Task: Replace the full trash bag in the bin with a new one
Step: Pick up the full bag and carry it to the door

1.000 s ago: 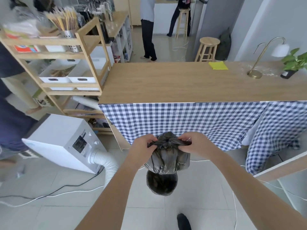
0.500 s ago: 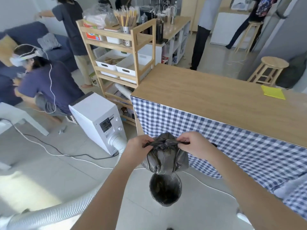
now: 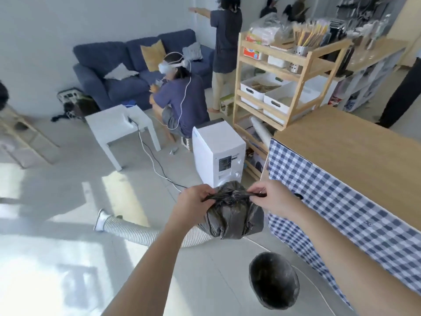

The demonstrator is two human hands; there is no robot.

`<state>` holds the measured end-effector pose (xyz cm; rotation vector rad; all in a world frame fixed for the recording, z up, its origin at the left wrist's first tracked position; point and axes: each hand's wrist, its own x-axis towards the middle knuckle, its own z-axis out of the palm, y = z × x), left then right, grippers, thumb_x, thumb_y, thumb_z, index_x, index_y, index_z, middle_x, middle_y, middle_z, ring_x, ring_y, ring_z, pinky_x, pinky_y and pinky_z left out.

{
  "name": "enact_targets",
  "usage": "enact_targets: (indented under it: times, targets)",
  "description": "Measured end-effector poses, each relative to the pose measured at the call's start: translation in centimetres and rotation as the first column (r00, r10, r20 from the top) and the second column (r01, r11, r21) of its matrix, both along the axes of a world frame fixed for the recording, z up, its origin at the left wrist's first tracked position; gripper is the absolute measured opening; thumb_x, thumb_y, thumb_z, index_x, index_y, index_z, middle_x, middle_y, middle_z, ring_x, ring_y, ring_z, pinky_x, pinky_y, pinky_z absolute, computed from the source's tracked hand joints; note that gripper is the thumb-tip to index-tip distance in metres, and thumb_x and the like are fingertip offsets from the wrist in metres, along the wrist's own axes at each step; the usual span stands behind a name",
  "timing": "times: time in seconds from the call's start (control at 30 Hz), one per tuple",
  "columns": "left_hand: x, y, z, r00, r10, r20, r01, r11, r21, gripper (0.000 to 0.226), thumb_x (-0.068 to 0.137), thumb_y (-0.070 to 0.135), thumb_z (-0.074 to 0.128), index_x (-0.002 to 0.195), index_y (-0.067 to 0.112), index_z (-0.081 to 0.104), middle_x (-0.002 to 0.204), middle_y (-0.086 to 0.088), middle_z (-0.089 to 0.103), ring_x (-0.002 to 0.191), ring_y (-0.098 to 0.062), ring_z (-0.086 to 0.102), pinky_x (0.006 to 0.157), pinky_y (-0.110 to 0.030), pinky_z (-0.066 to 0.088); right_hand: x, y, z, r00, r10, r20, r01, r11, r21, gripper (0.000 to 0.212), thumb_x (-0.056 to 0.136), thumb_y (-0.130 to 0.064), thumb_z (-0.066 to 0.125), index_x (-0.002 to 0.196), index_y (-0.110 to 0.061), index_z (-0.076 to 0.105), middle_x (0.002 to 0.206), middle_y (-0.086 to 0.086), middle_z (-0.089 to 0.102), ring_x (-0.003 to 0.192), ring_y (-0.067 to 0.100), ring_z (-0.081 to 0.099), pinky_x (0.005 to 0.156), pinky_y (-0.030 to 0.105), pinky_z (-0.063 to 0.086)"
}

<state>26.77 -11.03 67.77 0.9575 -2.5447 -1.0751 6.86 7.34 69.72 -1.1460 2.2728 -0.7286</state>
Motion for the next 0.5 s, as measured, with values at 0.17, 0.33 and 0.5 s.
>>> enact_targets:
  times: [0.17,0.33,0.5]
  targets:
    - [6.5,-4.4,0.4,0.99,0.144,-0.011,-0.143,0.99,0.013,0.019,0.09,0.016,0.077,0.105,0.026,0.08,0.079,0.027,0.064,0.071,0.014,0.059,0.063,-0.001,0.039,4.1,-8.1,0.0,0.992,0.111,-0.052,-0.112,0.994,-0.02,0.015,0.09,-0.026,0.074,0.103,-0.03,0.079,0.1,-0.015,0.075,0.098,0.003,0.068,0.091,0.033,0.055]
    - [12.9,-6.9,0.3,0.959,0.284,0.008,-0.284,0.959,-0.026,0.019,0.09,0.019,0.077,0.105,0.029,0.08,0.082,0.023,0.065,0.078,-0.006,0.064,0.066,-0.003,0.039,9.2,-14.5,0.1,0.969,0.223,-0.107,-0.224,0.974,-0.005,0.012,0.089,-0.026,0.072,0.096,-0.033,0.078,0.092,-0.016,0.074,0.091,0.008,0.068,0.084,0.034,0.056]
    - [18.6,-8.2,-0.3,0.914,0.406,0.016,-0.406,0.914,-0.025,0.018,0.09,0.017,0.074,0.104,0.027,0.08,0.083,0.021,0.068,0.087,-0.013,0.07,0.081,-0.027,0.052,14.0,-19.8,-0.5,0.901,0.334,-0.276,-0.327,0.942,0.073,0.015,0.093,-0.038,0.066,0.103,-0.038,0.077,0.099,-0.016,0.075,0.097,0.012,0.064,0.088,0.036,0.035]
